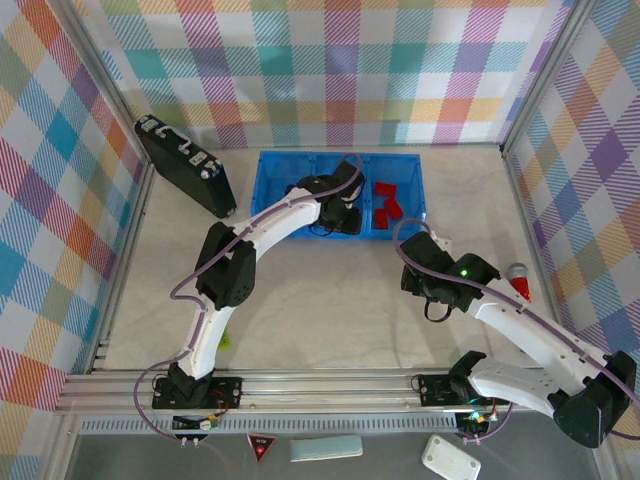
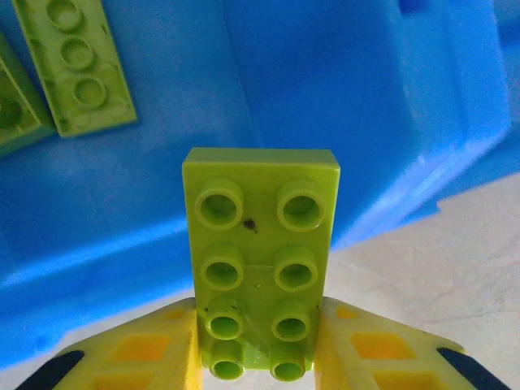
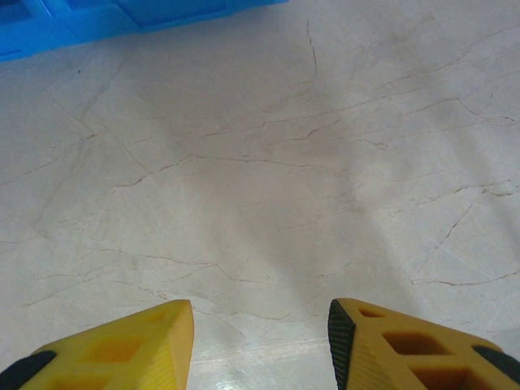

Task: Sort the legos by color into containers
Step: Place the lego in the container.

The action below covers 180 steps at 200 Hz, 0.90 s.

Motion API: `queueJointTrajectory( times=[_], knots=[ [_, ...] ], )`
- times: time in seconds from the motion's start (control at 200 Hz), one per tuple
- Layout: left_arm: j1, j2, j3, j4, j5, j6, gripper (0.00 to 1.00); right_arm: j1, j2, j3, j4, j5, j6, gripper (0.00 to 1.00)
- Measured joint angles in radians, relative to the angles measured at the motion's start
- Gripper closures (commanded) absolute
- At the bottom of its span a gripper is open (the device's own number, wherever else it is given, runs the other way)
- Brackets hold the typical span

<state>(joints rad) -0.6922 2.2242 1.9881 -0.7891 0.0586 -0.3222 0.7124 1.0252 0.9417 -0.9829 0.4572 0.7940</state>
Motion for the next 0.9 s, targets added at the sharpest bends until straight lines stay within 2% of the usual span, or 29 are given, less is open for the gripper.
queueJointTrajectory(
  times=[0.405,0.9],
  knots=[
    [0.073,0.154,0.211,0.034,0.057,0.002,0.65,0.000,-0.002,0.015,-0.025,0.000,0.014,0.51],
    [0.106,0.236,0.226,0.100,0.119,0.002,0.63,0.000,-0.013,0.016,-0.032,0.000,0.030,0.51]
  ],
)
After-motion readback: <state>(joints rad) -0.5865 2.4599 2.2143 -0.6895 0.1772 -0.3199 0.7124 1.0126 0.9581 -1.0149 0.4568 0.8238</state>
